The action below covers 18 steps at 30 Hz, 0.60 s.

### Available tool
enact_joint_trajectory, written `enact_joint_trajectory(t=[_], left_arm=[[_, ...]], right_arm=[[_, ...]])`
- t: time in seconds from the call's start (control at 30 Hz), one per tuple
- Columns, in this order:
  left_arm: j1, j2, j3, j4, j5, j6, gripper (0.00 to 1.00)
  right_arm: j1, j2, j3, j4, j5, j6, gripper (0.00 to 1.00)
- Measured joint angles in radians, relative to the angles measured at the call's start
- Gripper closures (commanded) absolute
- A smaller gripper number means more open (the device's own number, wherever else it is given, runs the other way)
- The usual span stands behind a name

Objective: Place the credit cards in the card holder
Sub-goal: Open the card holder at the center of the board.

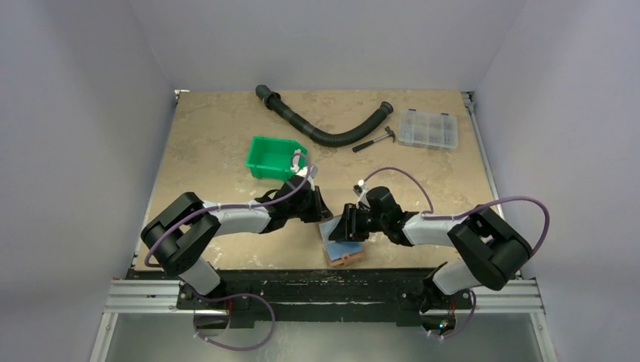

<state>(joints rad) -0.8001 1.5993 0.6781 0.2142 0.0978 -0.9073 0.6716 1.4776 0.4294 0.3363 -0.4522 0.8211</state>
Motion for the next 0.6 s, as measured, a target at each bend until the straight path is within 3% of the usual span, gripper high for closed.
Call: enact_joint_trajectory(t=[0.13, 0.37, 0.6], left_arm=[[-0.026, 0.000, 0.009, 0.062, 0.049, -0.024, 0.92], [-0.035, -0.007, 0.010, 0.063, 0.069, -0.035, 0.92], [-0.013, -0.110, 0.029, -0.123, 0.018, 0.043, 0.59]], right_arm=[[-0.010, -0.050, -0.011, -0.019, -0.016, 0.060, 0.39], [-0.016, -0.071, 0.009, -0.089, 0.008, 0.117, 0.42], [-0.008, -0.034, 0.090, -0.167, 0.036, -0.110, 0.58]])
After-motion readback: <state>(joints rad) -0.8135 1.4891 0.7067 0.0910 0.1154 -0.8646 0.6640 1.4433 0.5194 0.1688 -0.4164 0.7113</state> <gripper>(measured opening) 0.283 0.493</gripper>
